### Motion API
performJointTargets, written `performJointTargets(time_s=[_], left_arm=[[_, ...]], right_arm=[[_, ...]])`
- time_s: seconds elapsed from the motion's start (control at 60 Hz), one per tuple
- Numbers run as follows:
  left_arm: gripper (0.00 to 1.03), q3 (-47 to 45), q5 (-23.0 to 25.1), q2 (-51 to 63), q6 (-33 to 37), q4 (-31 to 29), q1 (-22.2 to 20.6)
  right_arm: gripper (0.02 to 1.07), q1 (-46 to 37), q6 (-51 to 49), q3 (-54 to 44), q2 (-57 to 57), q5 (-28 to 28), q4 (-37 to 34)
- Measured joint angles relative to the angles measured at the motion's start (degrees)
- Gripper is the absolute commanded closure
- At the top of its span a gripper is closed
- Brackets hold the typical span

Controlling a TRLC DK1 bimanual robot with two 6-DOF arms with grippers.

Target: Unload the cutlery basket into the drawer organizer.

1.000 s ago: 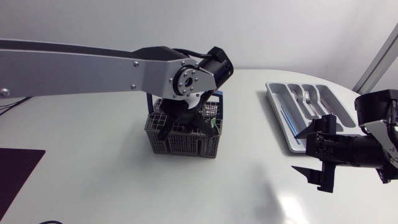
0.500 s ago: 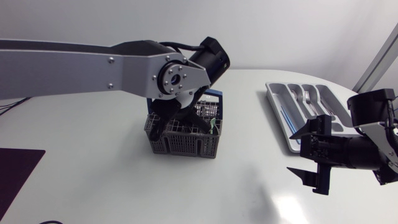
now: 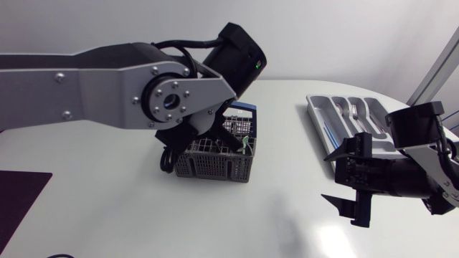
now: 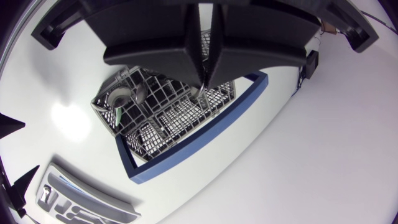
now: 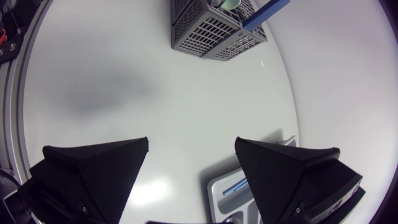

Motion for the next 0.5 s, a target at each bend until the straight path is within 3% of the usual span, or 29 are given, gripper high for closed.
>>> performJointTargets(time_s=[0.283, 0.5], left_arm=[[0.99, -5.5, -5.8, -5.4, 3.9, 6.1, -2.2], [0.99, -8.6, -6.8, -9.4, 5.8, 8.5, -3.4]], right_arm=[[0.07, 4.6, 6.2, 0.1, 0.0, 1.1, 1.0], [0.07, 7.8, 10.8, 2.1, 0.0, 1.2, 1.7]])
